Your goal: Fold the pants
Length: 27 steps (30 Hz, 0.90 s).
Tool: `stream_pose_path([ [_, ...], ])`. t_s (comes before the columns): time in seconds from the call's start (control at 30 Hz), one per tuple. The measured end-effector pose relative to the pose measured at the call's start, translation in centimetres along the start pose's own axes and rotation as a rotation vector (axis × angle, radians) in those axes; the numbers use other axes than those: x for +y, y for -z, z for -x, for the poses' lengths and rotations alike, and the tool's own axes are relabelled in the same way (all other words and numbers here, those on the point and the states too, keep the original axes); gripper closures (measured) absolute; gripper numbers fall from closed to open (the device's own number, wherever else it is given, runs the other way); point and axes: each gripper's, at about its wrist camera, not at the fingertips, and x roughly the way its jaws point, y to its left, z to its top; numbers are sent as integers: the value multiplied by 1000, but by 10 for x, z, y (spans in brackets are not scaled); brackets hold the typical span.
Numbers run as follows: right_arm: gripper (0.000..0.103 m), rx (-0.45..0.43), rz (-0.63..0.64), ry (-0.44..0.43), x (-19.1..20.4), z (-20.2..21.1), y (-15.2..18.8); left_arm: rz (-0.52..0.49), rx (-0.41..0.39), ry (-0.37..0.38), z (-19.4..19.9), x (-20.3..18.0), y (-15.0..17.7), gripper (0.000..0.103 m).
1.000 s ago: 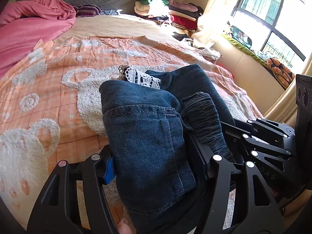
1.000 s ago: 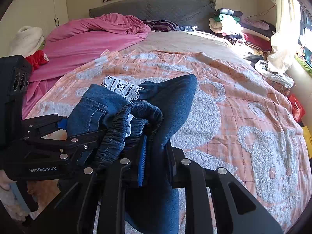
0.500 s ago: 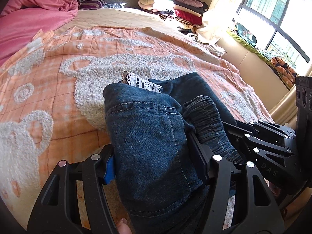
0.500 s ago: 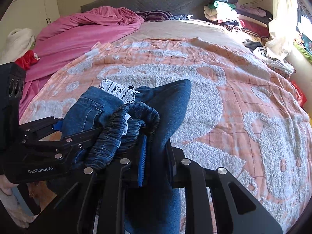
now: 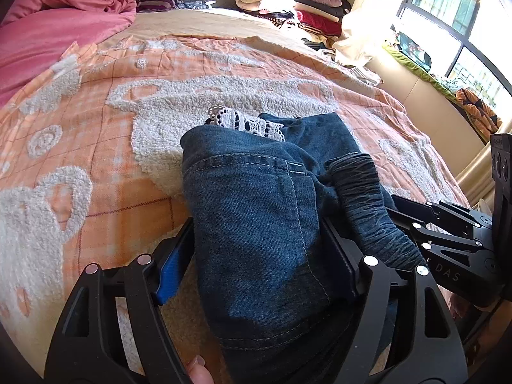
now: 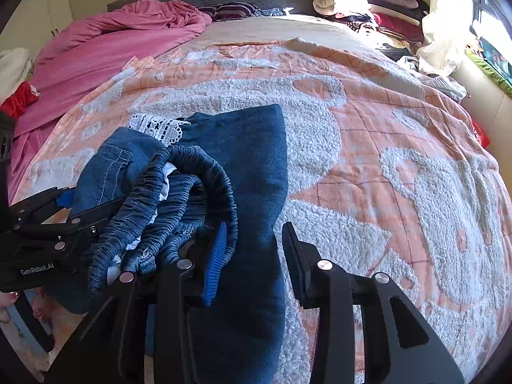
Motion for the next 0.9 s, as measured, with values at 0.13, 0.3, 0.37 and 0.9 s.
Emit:
stream_pose_path([
  [0.13, 59, 1, -8, 20, -3, -1, 3, 2, 3, -5, -1, 1, 1, 33],
  [0.3, 56, -3, -20, 23, -5, 2, 4, 0, 2, -13, 2, 1, 0, 28],
  [0.37, 54, -7, -18, 24, -5, 4, 4, -4, -1, -18, 4, 0, 1, 26],
  [0.9, 23, -95, -36, 17, -3, 47, 19, -12, -46, -7, 41, -5, 6, 16],
])
